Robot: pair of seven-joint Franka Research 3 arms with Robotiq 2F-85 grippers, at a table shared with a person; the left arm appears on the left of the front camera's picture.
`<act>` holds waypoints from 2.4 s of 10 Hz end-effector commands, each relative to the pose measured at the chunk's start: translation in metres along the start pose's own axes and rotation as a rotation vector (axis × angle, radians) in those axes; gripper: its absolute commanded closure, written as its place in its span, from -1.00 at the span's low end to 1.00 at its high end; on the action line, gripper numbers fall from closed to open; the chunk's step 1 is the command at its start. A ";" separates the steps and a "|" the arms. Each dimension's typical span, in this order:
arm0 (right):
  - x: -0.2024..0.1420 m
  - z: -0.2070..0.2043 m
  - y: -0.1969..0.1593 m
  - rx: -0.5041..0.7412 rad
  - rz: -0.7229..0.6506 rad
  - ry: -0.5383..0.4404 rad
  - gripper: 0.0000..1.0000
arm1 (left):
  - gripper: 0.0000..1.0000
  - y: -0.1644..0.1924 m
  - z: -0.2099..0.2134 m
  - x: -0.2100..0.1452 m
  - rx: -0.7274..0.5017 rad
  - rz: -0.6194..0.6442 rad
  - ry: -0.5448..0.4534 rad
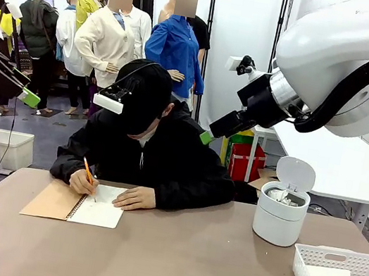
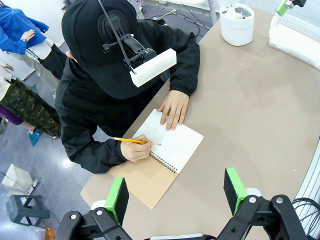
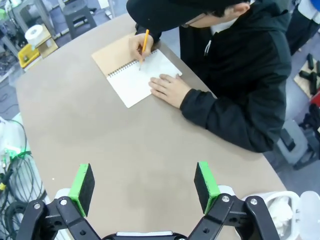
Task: Sort the paper based on its condition.
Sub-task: If a person hands you a paper, place it in the Organizing basket , and if it's crumpled, put it in the Trash can.
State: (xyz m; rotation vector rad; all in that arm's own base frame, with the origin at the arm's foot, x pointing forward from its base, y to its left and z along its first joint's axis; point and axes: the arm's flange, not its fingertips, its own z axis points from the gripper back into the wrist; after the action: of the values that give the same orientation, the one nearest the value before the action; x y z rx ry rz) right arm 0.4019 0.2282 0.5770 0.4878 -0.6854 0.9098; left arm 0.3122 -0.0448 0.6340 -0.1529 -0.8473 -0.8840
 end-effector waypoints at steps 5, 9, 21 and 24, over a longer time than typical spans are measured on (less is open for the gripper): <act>0.001 0.002 -0.011 -0.004 0.026 -0.009 -1.00 | -1.00 0.000 0.000 0.000 0.010 0.006 0.002; 0.001 0.002 -0.011 -0.004 0.026 -0.009 -1.00 | -1.00 0.000 0.000 0.000 0.010 0.006 0.002; 0.001 0.002 -0.011 -0.004 0.026 -0.009 -1.00 | -1.00 0.000 0.000 0.000 0.010 0.006 0.002; 0.001 0.002 -0.011 -0.004 0.026 -0.009 -1.00 | -1.00 0.000 0.000 0.000 0.010 0.006 0.002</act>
State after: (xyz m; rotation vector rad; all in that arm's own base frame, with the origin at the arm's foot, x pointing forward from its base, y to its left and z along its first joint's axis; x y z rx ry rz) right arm 0.4104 0.2213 0.5784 0.4725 -0.7059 0.9336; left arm 0.3122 -0.0448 0.6339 -0.1529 -0.8473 -0.8840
